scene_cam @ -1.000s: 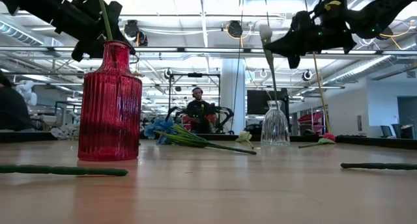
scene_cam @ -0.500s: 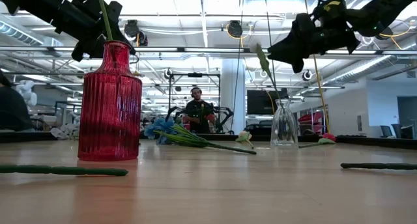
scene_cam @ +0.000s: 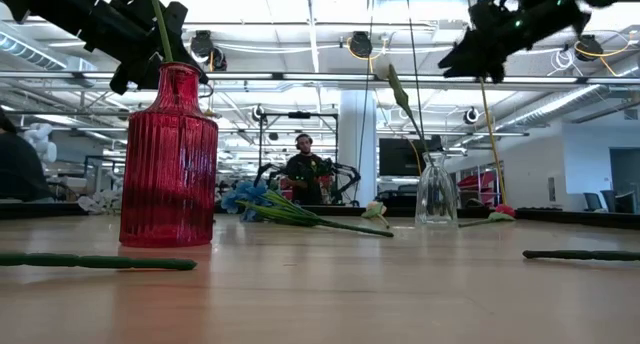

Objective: Sort flowers into vase by color
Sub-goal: Put the top blue flowers into the red vase

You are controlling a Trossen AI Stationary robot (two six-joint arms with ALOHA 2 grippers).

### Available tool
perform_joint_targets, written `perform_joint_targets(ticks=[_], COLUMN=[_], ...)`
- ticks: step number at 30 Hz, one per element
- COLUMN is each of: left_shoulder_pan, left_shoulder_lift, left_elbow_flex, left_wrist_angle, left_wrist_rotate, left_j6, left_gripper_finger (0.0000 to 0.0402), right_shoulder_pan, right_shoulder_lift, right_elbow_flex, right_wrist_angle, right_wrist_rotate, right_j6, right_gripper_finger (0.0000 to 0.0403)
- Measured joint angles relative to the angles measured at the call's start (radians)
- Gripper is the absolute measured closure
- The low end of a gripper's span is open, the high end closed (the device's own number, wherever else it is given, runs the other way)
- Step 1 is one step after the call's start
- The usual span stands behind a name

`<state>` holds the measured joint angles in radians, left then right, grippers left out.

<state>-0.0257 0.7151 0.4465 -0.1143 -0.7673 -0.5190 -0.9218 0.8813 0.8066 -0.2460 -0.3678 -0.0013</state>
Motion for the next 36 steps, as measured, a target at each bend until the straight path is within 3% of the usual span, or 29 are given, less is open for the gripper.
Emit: perform_joint_targets(ticks=[7, 13, 15, 18, 25, 30, 36], left_shoulder_pan=[0.001, 0.034, 0.047, 0.062, 0.070, 0.078, 0.141], left_shoulder_lift=[0.000, 0.000, 0.002, 0.015, 0.067, 0.080, 0.092], left_elbow_flex=[0.000, 0.000, 0.000, 0.000, 0.000, 0.000, 0.000], left_wrist_angle=[0.000, -0.001, -0.003, -0.012, -0.079, -0.143, -0.187], left_wrist_rotate=[-0.019, -0.017, 0.001, 0.036, 0.069, 0.096, 0.239], left_j6=[-0.059, -0.106, -0.150, -0.200, -0.224, -0.332, -0.364], left_gripper_finger=[0.0221, 0.0221, 0.0221, 0.0221, 0.0221, 0.0221, 0.0221], right_shoulder_pan=[0.001, 0.017, 0.032, 0.049, 0.055, 0.054, 0.054], right_shoulder_lift=[0.002, 0.005, 0.005, 0.005, 0.005, 0.005, 0.005], right_elbow_flex=[0.193, 0.238, 0.238, 0.238, 0.238, 0.238, 0.238], right_wrist_angle=[-0.485, -0.696, -0.743, -0.784, -0.786, -0.786, -0.786], right_wrist_rotate=[0.163, 0.171, 0.221, 0.270, 0.281, 0.298, 0.324], right_j6=[0.124, 0.204, 0.228, 0.261, 0.310, 0.355, 0.407], right_gripper_finger=[0.0283, 0.0348, 0.0375, 0.0398, 0.0389, 0.0400, 0.0402])
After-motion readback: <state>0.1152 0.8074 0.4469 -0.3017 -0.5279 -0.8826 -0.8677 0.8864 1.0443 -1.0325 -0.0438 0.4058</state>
